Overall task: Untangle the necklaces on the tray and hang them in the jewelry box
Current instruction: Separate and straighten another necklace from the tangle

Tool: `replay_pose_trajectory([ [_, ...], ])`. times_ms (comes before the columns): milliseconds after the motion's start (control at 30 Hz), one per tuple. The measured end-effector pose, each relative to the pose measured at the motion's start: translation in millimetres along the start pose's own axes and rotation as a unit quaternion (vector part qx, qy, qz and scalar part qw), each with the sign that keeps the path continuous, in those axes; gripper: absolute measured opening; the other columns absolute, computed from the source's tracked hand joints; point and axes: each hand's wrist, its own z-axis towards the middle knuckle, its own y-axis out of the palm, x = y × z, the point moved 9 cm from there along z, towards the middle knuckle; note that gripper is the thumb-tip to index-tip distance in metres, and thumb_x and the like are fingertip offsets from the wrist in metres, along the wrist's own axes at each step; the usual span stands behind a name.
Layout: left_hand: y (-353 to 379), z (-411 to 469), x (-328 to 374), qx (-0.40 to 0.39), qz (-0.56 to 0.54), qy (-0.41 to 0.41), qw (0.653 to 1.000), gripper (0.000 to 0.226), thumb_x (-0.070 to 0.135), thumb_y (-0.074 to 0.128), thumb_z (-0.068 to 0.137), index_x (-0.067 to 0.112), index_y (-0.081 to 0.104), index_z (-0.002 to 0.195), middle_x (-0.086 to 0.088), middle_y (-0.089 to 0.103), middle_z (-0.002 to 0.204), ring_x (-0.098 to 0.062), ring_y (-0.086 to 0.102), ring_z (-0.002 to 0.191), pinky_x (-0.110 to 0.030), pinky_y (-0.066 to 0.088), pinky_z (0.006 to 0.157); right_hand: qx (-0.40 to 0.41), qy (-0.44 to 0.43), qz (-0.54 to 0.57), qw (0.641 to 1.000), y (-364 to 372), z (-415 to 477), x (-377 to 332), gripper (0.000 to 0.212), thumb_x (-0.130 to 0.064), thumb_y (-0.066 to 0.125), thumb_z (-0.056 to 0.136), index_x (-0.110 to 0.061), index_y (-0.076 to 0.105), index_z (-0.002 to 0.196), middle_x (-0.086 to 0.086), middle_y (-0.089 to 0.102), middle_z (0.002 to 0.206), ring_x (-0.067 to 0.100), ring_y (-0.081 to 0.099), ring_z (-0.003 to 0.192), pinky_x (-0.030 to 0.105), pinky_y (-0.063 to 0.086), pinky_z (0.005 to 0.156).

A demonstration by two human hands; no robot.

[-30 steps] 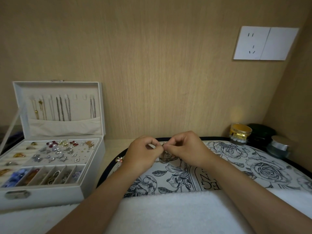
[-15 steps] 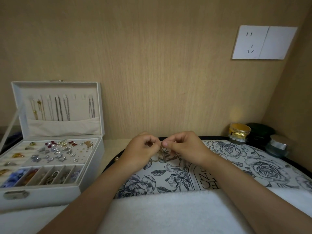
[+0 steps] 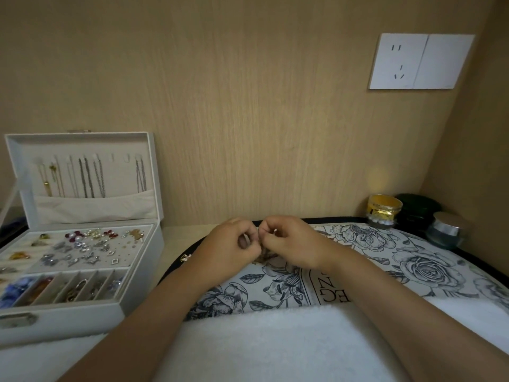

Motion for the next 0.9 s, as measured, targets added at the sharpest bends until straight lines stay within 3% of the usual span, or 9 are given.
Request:
replay_pose_trajectory([
  [100,-0.7,-2.1,-14.6,0.011,-0.150,-0.085,0.985,0.007,0.023,0.064,0.093,0.023,0.069,0.089,0.005,0.068,0.072,-0.011,0.065,0.069,-0.029,0.052,0.075,0.027,0.015,0.052,0.998,-8.0,0.5,5.5,0.016,-0.024,0.061,0.099,-0.012,0.070,0.093,-0.020,0.057,0.058,-0.002,0.048,0.053,0.015,0.042,0.055],
  [200,1.4,-3.0,-15.2,0.010,-0.230,-0.102,0.968,0.011,0.022,0.074,0.088,0.021,0.073,0.099,0.001,0.074,0.078,-0.013,0.069,0.071,-0.028,0.057,0.073,0.037,0.019,0.077,0.996,-12.0,0.5,7.3,0.012,-0.021,0.063,0.097,-0.015,0.072,0.092,-0.018,0.057,0.054,0.000,0.048,0.051,0.015,0.041,0.053],
  [333,-4.2,-3.2,-14.6,0.039,-0.181,-0.108,0.977,0.011,0.021,0.082,0.080,0.024,0.078,0.090,0.010,0.075,0.078,0.004,0.066,0.069,-0.010,0.048,0.065,0.026,0.013,0.041,0.999,-9.6,-0.1,5.1,0.014,-0.022,0.061,0.099,-0.016,0.071,0.092,-0.025,0.058,0.055,-0.007,0.051,0.052,0.010,0.039,0.056],
  [433,-6.7,-1.0,-17.4,0.023,-0.169,-0.109,0.979,0.008,0.021,0.083,0.078,0.022,0.079,0.083,0.008,0.076,0.081,-0.007,0.071,0.079,-0.021,0.055,0.076,0.006,0.005,0.003,1.000,-8.2,-1.3,0.7,0.015,-0.023,0.059,0.100,-0.014,0.070,0.096,-0.031,0.058,0.056,-0.011,0.052,0.054,0.006,0.037,0.054],
  [533,-8.0,-0.1,-17.1,-0.005,-0.136,-0.118,0.984,0.006,0.025,0.082,0.080,0.024,0.076,0.078,0.004,0.075,0.079,-0.014,0.071,0.079,-0.034,0.055,0.081,0.000,-0.002,-0.021,1.000,-7.9,-1.2,-1.6,0.012,-0.026,0.061,0.099,-0.020,0.069,0.093,-0.024,0.062,0.064,-0.008,0.052,0.057,0.009,0.041,0.057],
  [667,3.9,-0.3,-16.3,-0.065,-0.061,-0.121,0.989,0.007,0.028,0.072,0.088,0.027,0.071,0.081,0.007,0.069,0.081,-0.009,0.061,0.073,-0.031,0.050,0.074,-0.029,-0.019,-0.110,0.993,-2.9,-0.5,-3.4,0.009,-0.029,0.062,0.097,-0.023,0.068,0.096,-0.006,0.070,0.092,0.007,0.062,0.075,0.025,0.055,0.070],
  [800,14.6,-3.0,-15.6,-0.073,-0.106,-0.128,0.983,0.011,0.017,0.065,0.091,0.023,0.067,0.083,0.004,0.063,0.080,-0.011,0.054,0.073,-0.029,0.043,0.071,-0.040,-0.053,-0.197,0.978,-1.5,-0.6,-11.0,0.009,-0.027,0.064,0.094,-0.021,0.071,0.094,-0.008,0.069,0.087,0.003,0.059,0.070,0.021,0.051,0.067],
  [900,16.0,-5.3,-17.4,-0.056,-0.176,-0.143,0.972,0.015,0.018,0.064,0.092,0.024,0.067,0.079,-0.007,0.059,0.076,-0.019,0.048,0.069,-0.032,0.038,0.066,-0.018,-0.034,-0.117,0.992,-9.2,-0.3,-6.7,0.006,-0.023,0.069,0.089,-0.020,0.073,0.085,-0.006,0.072,0.083,0.001,0.062,0.069,0.025,0.055,0.069],
])
